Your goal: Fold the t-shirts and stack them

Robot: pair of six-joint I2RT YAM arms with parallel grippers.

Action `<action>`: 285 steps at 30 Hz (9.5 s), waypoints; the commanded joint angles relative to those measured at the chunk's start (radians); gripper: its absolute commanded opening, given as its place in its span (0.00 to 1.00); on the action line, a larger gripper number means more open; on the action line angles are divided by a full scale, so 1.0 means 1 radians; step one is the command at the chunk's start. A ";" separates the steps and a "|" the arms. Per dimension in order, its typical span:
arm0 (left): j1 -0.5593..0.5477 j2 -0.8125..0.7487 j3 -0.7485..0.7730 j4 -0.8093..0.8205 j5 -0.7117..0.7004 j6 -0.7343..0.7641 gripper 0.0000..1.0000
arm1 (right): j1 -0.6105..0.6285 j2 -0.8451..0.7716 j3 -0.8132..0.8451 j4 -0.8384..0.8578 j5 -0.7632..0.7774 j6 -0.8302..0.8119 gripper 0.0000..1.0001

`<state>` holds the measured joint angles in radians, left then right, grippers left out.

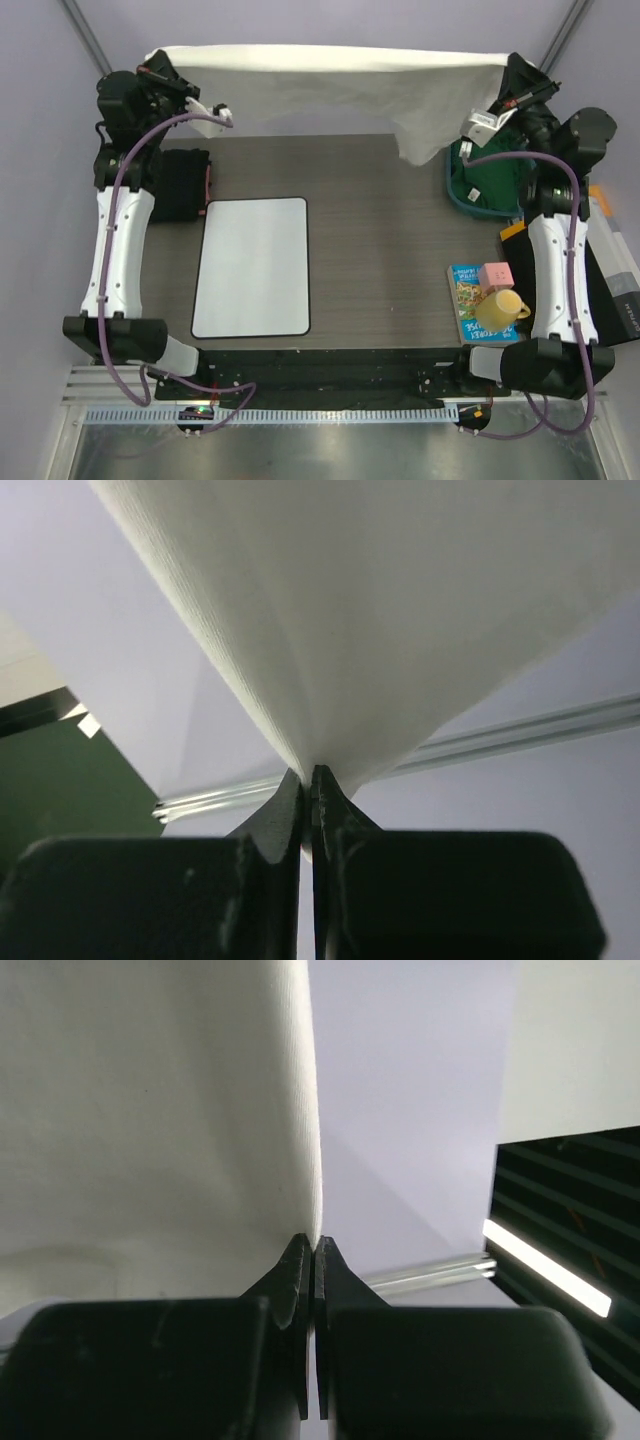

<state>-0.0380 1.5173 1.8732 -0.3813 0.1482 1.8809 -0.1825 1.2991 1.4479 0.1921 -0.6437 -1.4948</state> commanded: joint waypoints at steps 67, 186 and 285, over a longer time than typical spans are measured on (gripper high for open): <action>-0.048 0.075 -0.793 -0.043 0.042 -0.077 0.00 | 0.182 0.224 -0.647 -0.057 0.015 0.317 0.01; -0.059 1.127 0.529 -1.182 -0.030 -0.144 0.72 | 0.222 1.003 0.477 -0.099 0.248 1.412 0.53; -0.115 0.745 0.216 -0.636 -0.139 -0.408 0.00 | 0.250 0.829 0.439 -0.447 0.286 1.133 0.01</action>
<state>-0.1616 2.3600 2.1113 -1.0443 0.0135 1.4803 0.0772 2.2646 1.9533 -0.2501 -0.3168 -0.3126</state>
